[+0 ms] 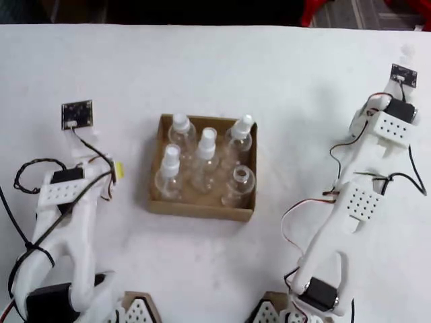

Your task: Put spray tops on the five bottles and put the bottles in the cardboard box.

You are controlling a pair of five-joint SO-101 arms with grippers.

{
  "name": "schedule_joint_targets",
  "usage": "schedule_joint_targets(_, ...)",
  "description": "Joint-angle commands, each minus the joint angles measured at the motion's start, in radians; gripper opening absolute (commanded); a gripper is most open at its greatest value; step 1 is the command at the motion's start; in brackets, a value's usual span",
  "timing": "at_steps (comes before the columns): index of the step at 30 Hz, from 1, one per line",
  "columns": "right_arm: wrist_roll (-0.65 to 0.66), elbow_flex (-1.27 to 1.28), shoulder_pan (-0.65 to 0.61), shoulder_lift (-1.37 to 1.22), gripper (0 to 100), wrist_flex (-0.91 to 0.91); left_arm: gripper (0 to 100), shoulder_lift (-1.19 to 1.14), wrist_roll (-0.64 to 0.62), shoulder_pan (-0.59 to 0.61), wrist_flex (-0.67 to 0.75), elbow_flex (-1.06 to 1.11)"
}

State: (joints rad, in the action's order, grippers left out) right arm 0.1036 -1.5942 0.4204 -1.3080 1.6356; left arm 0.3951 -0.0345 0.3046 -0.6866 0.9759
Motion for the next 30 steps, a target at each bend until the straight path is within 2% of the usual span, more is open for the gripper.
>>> schedule_joint_targets(1,-0.005,-0.069,-0.018,0.14,1.6,0.081,18,0.004,0.009,-0.012,0.021,-0.011)
schedule_joint_targets(26,-0.012,-0.054,-0.071,0.766,1.6,0.099,18,0.01,0.009,-0.008,0.014,-0.009)
schedule_joint_targets(30,-0.028,0.026,-0.094,0.901,1.6,0.101,18,0.01,0.009,-0.007,0.014,-0.011)
